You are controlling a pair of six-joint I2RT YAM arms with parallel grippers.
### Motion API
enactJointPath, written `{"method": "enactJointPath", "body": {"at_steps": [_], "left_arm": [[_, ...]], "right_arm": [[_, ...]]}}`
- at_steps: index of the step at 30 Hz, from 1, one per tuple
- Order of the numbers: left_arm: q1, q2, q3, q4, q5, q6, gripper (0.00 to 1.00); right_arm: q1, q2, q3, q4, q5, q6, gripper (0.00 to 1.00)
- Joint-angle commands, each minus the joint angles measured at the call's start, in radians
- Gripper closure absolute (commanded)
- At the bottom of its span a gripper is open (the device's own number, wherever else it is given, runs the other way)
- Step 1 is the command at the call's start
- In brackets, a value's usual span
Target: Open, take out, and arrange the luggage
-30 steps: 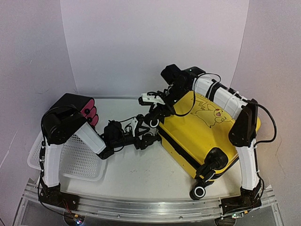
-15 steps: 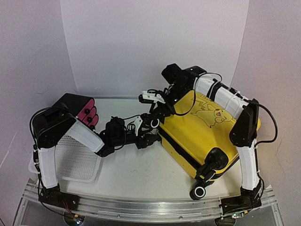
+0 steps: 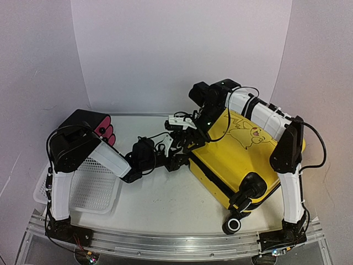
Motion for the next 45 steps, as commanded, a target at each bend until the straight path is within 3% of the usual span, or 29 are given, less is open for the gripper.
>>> {"method": "enactJointPath", "body": {"at_steps": [1, 7, 14, 18, 25, 32, 40, 41, 43, 45], "left_arm": [[-0.009, 0.035, 0.062, 0.018, -0.028, -0.036, 0.45], [-0.009, 0.052, 0.064, 0.015, -0.017, -0.058, 0.55], [-0.009, 0.049, 0.074, 0.015, -0.012, -0.054, 0.77], [-0.009, 0.041, 0.072, 0.016, -0.013, -0.052, 0.88], [-0.009, 0.014, 0.046, 0.019, -0.027, -0.033, 0.96], [-0.009, -0.004, 0.02, 0.038, -0.012, -0.029, 0.99], [-0.01, -0.021, -0.007, 0.045, -0.014, -0.002, 1.0], [-0.01, -0.025, -0.012, 0.045, -0.013, -0.001, 1.0], [-0.01, -0.03, -0.016, 0.048, -0.008, -0.001, 1.0], [-0.01, -0.032, -0.016, 0.052, 0.002, 0.028, 1.0]], "right_arm": [[0.0, -0.033, 0.009, -0.013, -0.038, 0.017, 0.65], [0.0, -0.059, 0.015, 0.02, -0.048, 0.064, 0.59], [0.0, -0.108, -0.024, 0.179, 0.055, 0.136, 0.47], [-0.001, -0.095, -0.009, 0.202, 0.118, 0.124, 0.31], [-0.008, -0.047, 0.027, 0.207, 0.169, 0.044, 0.13], [-0.014, 0.044, 0.118, 0.192, 0.205, -0.035, 0.02], [-0.005, 0.144, 0.226, 0.106, 0.245, -0.138, 0.05], [0.001, 0.153, 0.231, 0.101, 0.266, -0.155, 0.11], [0.018, 0.175, 0.238, 0.068, 0.305, -0.22, 0.4], [0.021, 0.184, 0.248, 0.057, 0.328, -0.231, 0.46]]}}
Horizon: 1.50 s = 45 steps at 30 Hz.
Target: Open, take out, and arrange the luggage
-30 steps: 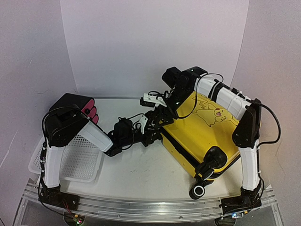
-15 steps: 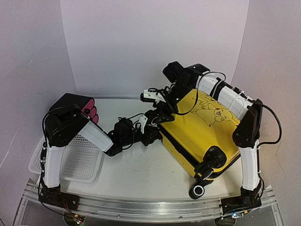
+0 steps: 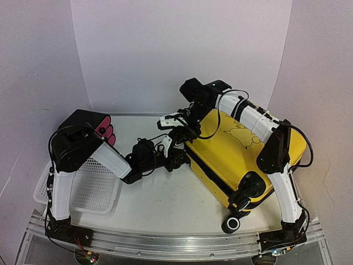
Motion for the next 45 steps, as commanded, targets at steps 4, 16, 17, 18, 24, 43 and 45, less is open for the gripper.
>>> {"method": "enactJointPath", "body": {"at_steps": [4, 16, 17, 18, 24, 43, 45], "left_arm": [[0.002, -0.05, -0.005, 0.033, 0.066, 0.055, 1.0], [0.021, -0.027, -0.008, 0.035, -0.078, -0.106, 1.0], [0.021, -0.026, -0.014, 0.037, -0.076, -0.119, 1.0], [0.021, -0.027, -0.015, 0.041, -0.067, -0.121, 1.0], [0.02, -0.041, -0.046, 0.137, 0.047, -0.098, 1.0], [0.064, 0.002, 0.037, 0.002, -0.077, -0.222, 1.0], [0.068, -0.007, 0.028, -0.009, -0.094, -0.22, 1.0]], "right_arm": [[-0.001, -0.008, -0.013, -0.087, 0.07, -0.069, 0.65], [-0.088, -0.131, -0.104, -0.149, -0.198, -0.005, 1.0], [-0.092, -0.133, -0.103, -0.161, -0.201, -0.007, 1.0], [-0.094, -0.133, -0.097, -0.176, -0.197, -0.014, 1.0], [-0.094, -0.125, -0.085, -0.28, -0.171, -0.064, 1.0], [-0.075, -0.285, -0.283, -0.373, -0.362, -0.156, 1.0], [-0.075, -0.3, -0.301, -0.372, -0.37, -0.157, 1.0]]}}
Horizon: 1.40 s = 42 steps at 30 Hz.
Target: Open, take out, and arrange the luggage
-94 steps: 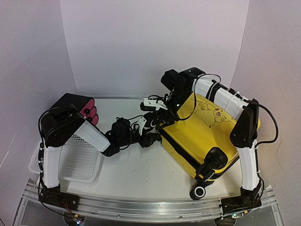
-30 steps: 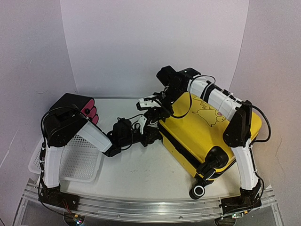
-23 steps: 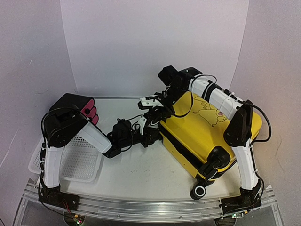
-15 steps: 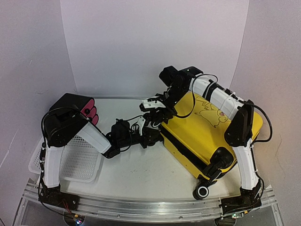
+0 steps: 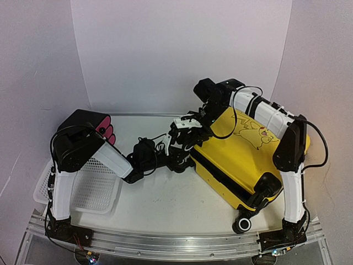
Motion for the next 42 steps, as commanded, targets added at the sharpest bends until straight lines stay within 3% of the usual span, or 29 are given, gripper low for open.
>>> {"method": "enactJointPath", "body": {"at_steps": [1, 17, 23, 27, 31, 34, 36, 39, 40, 41, 42], "left_arm": [[0.061, -0.028, 0.003, -0.044, -0.176, -0.039, 1.0], [0.121, 0.055, 0.188, -0.154, -0.247, -0.246, 1.0], [0.148, 0.045, 0.191, -0.181, -0.279, -0.221, 1.0], [0.136, 0.125, 0.326, -0.215, -0.213, -0.297, 1.0], [0.097, 0.175, 0.421, -0.27, -0.205, -0.281, 1.0], [0.105, 0.167, 0.412, -0.279, -0.191, -0.277, 1.0], [0.126, 0.112, 0.363, -0.295, -0.19, -0.279, 0.93], [0.161, -0.012, 0.291, -0.347, -0.144, -0.256, 0.71], [0.167, -0.059, 0.28, -0.392, -0.127, -0.229, 0.65], [0.169, -0.124, 0.277, -0.448, -0.121, -0.199, 0.6], [0.169, -0.172, 0.275, -0.502, -0.117, -0.175, 0.56]], "right_arm": [[-0.017, -0.128, -0.059, -0.353, -0.189, 0.049, 1.0], [0.026, -0.222, -0.219, -0.358, -0.31, 0.046, 1.0], [0.027, -0.252, -0.244, -0.353, -0.327, 0.045, 1.0], [0.027, -0.222, -0.208, -0.33, -0.365, 0.073, 1.0], [0.027, -0.212, -0.208, -0.247, -0.381, 0.152, 1.0], [0.028, -0.22, -0.235, -0.122, -0.351, 0.277, 1.0], [0.026, -0.224, -0.244, -0.062, -0.305, 0.386, 0.99], [0.027, -0.242, -0.26, 0.066, -0.153, 0.6, 0.54], [0.026, -0.253, -0.264, 0.102, -0.1, 0.653, 0.18], [0.027, -0.263, -0.263, 0.127, -0.057, 0.707, 0.04], [0.026, -0.276, -0.257, 0.148, -0.012, 0.758, 0.02]]}}
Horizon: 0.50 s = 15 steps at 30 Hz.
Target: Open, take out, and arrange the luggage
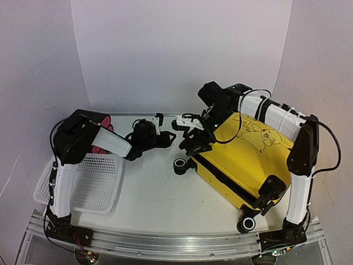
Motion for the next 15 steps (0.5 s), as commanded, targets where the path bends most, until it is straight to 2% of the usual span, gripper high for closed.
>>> {"method": "enactJointPath", "body": {"at_steps": [1, 3, 5, 8, 10, 13, 15], "left_arm": [[0.011, -0.294, -0.007, -0.176, 0.036, 0.095, 0.52], [0.011, -0.376, -0.005, -0.267, 0.07, 0.112, 0.46], [0.01, -0.46, -0.014, -0.344, 0.109, 0.12, 0.34], [-0.001, -0.585, -0.077, -0.383, 0.149, 0.104, 0.24], [-0.04, -0.668, -0.129, -0.402, 0.147, 0.109, 0.22], [-0.169, -0.763, -0.202, -0.424, 0.091, 0.138, 0.22], [-0.276, -0.792, -0.241, -0.427, 0.03, 0.143, 0.22]], "right_arm": [[0.01, -0.134, 0.005, 0.007, 0.051, 0.549, 0.02], [0.01, -0.17, 0.028, 0.009, 0.114, 0.663, 0.02], [0.01, -0.217, 0.048, 0.005, 0.205, 0.815, 0.02], [0.009, -0.334, 0.015, -0.036, 0.368, 0.974, 0.02], [0.009, -0.438, -0.081, -0.077, 0.484, 1.031, 0.02], [-0.026, -0.597, -0.231, -0.156, 0.736, 1.132, 0.02], [-0.1, -0.678, -0.312, -0.203, 0.789, 1.183, 0.02]]}}
